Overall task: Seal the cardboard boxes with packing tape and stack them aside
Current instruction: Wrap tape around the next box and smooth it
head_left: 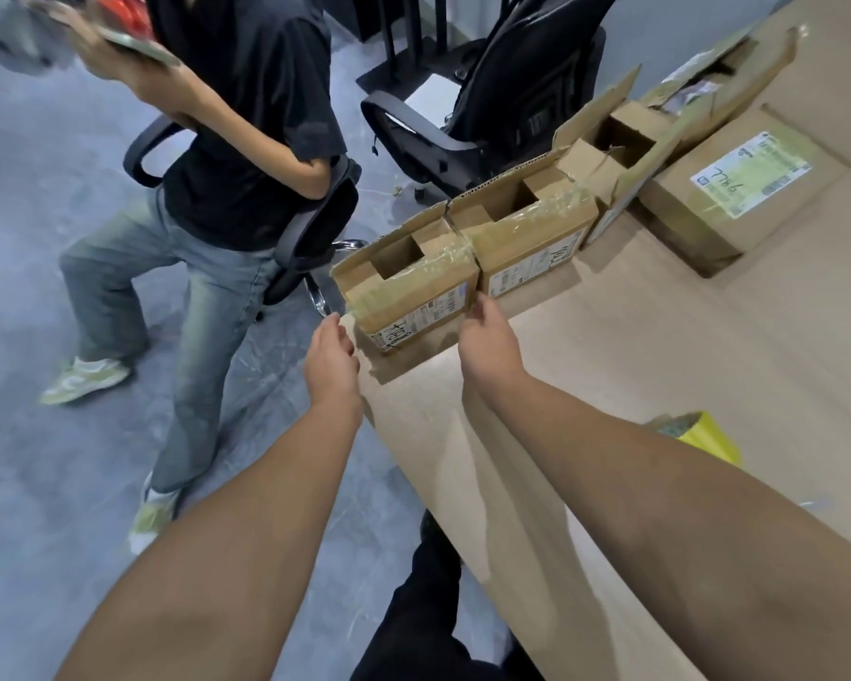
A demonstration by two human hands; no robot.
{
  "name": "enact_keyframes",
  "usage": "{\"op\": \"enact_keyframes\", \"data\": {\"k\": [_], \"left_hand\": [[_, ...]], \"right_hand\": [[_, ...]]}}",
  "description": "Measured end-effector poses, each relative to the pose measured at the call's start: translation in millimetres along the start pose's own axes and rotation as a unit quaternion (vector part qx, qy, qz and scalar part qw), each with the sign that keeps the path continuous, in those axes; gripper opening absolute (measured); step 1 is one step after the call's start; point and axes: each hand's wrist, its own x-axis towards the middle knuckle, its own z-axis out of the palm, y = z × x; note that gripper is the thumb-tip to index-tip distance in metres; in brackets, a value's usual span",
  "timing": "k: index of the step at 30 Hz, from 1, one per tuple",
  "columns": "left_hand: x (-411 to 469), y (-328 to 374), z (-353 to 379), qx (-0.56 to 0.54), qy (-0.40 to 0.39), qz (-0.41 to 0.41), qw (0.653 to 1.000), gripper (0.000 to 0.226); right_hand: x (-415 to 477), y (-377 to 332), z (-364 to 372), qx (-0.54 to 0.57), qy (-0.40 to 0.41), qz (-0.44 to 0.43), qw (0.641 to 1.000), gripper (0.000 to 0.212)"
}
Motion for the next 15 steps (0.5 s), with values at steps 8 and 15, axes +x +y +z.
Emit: {"op": "enact_keyframes", "data": {"k": [8, 15], "left_hand": [[14.6, -5.2, 5.8, -0.001, -0.008, 0.011, 1.000, 0.025], [-4.8, -8.1, -1.3, 0.030, -0.028, 0.008, 0.999, 0.030]], "right_hand": [[5.7, 5.7, 2.3, -0.002, 0.019, 0.007, 1.000, 0.039], [-6.5, 11.2, -5.9, 0.036, 0.079, 0.043, 0.995, 0.025]]}}
